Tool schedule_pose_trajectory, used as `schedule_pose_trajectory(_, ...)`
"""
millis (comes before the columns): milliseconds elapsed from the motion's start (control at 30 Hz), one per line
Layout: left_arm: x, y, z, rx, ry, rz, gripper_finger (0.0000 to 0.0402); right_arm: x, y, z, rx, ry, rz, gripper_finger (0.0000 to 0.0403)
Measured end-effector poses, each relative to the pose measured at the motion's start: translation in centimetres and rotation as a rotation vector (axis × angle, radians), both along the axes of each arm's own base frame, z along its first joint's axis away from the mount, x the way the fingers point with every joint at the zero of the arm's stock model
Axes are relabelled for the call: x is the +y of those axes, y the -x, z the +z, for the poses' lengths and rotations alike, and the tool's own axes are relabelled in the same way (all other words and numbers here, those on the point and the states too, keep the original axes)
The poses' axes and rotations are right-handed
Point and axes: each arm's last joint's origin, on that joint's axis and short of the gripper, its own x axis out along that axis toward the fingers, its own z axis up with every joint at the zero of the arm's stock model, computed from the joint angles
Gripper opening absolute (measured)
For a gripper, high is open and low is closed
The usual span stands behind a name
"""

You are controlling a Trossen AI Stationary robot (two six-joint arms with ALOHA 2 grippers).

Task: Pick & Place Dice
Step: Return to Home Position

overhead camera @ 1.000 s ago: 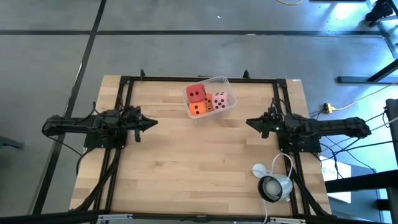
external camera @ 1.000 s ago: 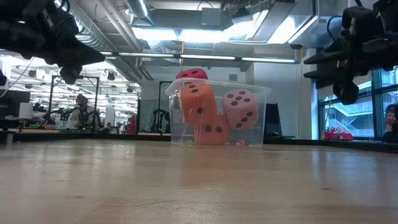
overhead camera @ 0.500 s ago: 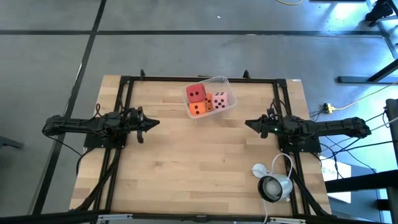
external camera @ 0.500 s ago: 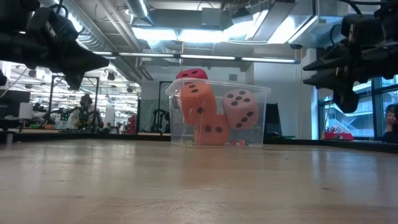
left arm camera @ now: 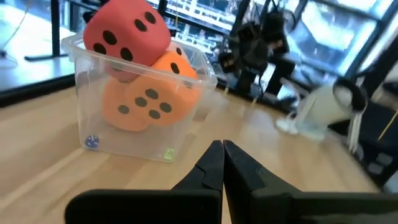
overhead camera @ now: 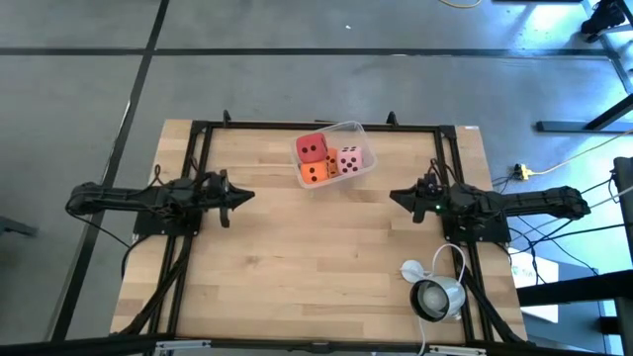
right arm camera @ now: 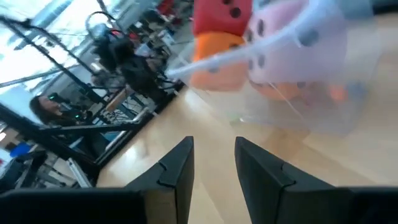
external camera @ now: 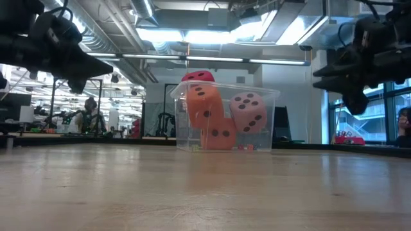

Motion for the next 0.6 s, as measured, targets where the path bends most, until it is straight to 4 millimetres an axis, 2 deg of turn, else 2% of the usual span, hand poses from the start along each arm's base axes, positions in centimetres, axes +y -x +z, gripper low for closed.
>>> schedule_pose_trajectory(167,-0.2,-0.2,-0.5,0.087,-0.137,-0.094,0.0002,0.3,-0.2,1.3,-0.114,0.127,0.105,0.0115)
schedule_pose_trajectory(333,-0.4,-0.4,-0.9,0.113,-0.055,-0.157,0.0002,0.8,-0.1,3.1,-0.291,0.326,0.278,0.0115)
schedule_pose_trajectory(467,-0.2,-0.5,-1.0,0.128,-0.097,-0.115,0.0002,0.9,-0.2,2.0,-0.179,0.381,0.325,0.0115)
schedule_pose_trajectory(600,-0.2,-0.5,-0.9,0.143,-0.174,-0.101,0.0002,0.8,-0.3,0.5,-0.025,0.236,0.321,0.0112)
